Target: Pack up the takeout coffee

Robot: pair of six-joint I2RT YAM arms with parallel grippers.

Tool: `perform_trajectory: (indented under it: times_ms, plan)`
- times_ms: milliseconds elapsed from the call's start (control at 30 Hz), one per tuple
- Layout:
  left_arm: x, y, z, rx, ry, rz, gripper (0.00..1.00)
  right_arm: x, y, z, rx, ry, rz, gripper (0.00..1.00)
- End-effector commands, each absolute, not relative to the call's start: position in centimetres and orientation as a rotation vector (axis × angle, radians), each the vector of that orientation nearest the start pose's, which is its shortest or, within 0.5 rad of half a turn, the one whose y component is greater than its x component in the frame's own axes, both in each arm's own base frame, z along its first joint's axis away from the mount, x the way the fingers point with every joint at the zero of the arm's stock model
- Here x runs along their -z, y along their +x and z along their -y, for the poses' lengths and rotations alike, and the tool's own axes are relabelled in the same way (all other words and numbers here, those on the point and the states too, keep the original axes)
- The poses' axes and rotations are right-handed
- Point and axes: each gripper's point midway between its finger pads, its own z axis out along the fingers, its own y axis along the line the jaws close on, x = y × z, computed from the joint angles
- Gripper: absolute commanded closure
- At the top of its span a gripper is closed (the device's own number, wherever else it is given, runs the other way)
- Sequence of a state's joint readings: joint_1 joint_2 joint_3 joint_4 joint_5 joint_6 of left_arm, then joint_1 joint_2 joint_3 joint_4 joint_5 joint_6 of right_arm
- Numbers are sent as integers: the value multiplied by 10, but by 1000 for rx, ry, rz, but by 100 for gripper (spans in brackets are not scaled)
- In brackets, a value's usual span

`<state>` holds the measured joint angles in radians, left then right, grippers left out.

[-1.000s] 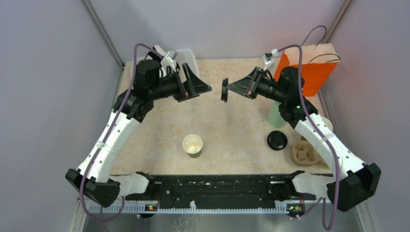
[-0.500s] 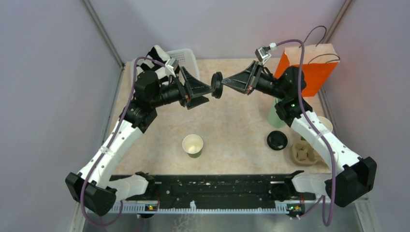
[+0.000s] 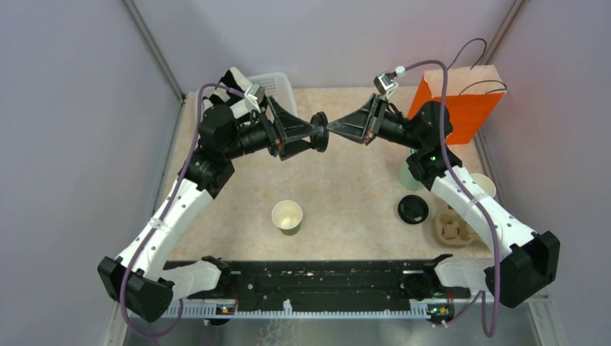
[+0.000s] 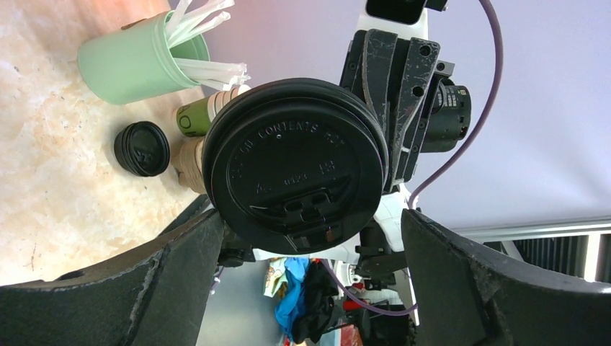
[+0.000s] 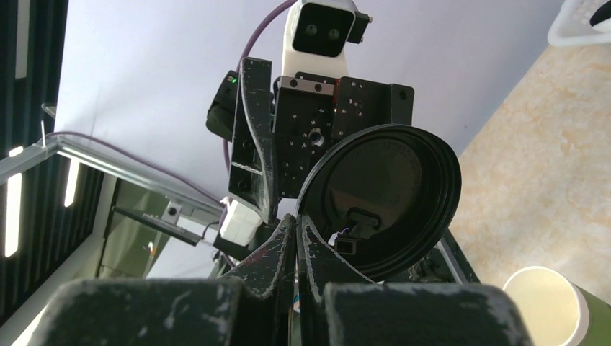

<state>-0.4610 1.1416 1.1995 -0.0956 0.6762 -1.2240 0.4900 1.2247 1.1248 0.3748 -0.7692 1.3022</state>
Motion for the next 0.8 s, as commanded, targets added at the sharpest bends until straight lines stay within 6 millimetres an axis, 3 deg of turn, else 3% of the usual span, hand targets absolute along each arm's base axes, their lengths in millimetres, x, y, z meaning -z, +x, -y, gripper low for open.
perform_trajectory:
  times_ms: [0,767]
  plan:
    - [-423,236,278,1783,-50,-1877,2,-439,230,-300,-1935,-199,-1649,100]
    - [-408,246,280,1730,-90,-1958,2,-431,233,-306,-1892,-205,-1682,100]
